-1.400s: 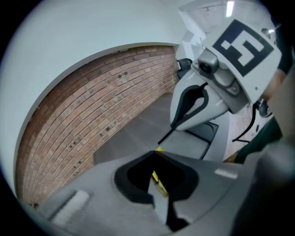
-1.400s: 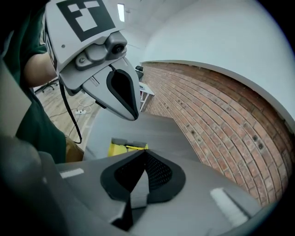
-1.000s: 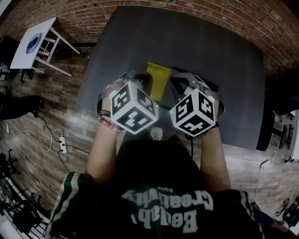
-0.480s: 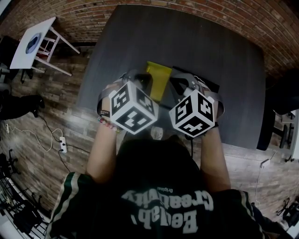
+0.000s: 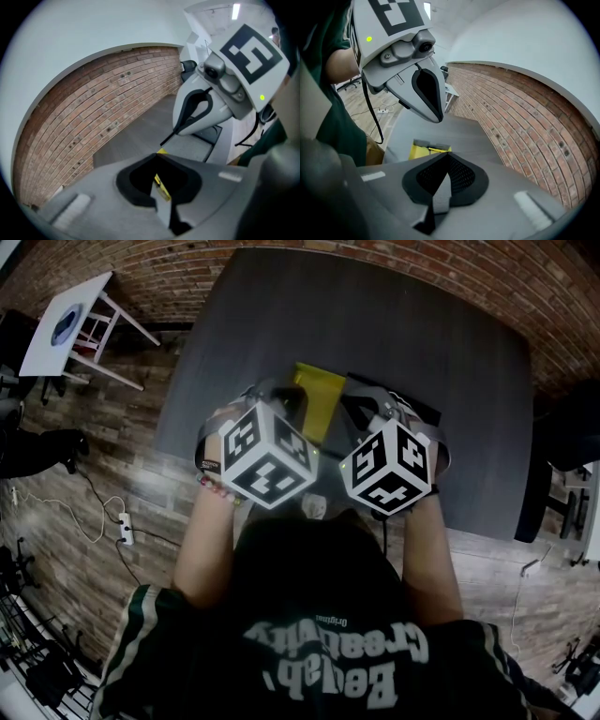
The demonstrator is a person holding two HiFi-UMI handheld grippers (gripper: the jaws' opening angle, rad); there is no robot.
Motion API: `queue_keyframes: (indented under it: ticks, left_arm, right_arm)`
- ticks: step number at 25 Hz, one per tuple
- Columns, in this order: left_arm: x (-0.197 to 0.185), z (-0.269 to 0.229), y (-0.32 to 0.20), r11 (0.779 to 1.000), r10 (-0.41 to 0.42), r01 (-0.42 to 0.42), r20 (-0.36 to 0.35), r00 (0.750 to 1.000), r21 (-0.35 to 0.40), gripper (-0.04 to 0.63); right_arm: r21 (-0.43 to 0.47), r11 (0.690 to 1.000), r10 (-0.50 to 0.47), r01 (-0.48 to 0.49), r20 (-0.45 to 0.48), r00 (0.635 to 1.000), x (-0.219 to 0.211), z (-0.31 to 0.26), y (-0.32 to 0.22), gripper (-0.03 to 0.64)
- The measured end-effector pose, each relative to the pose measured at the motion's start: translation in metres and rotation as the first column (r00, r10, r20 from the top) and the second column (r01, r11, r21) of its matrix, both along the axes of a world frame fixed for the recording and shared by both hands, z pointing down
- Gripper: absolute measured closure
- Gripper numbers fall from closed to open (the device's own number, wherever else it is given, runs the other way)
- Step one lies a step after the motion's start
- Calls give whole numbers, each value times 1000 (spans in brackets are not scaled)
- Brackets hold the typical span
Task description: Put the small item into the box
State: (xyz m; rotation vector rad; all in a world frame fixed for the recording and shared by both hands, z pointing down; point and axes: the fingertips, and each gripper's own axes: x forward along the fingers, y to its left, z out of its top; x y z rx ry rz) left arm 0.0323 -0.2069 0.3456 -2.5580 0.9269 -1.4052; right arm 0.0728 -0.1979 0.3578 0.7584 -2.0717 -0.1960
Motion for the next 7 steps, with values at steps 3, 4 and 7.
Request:
queue_keyframes:
  ticks: [3, 4, 7]
  left_arm:
    - [0, 1, 0, 1000, 2, -2, -1, 1000, -2, 592]
    - [0, 2, 0, 1000, 2, -2, -1, 1000, -3, 592]
    - [-1, 4, 0, 1000, 3, -3, 1, 1000, -4, 592]
  right_arm:
    - [-2, 1000, -3, 3, -2, 1000, -1, 1, 0, 612]
    - [-2, 1000, -4, 4, -2, 1000, -1, 1, 0, 612]
    - [-1, 1000, -6, 6, -1, 1000, -2, 2, 0, 612]
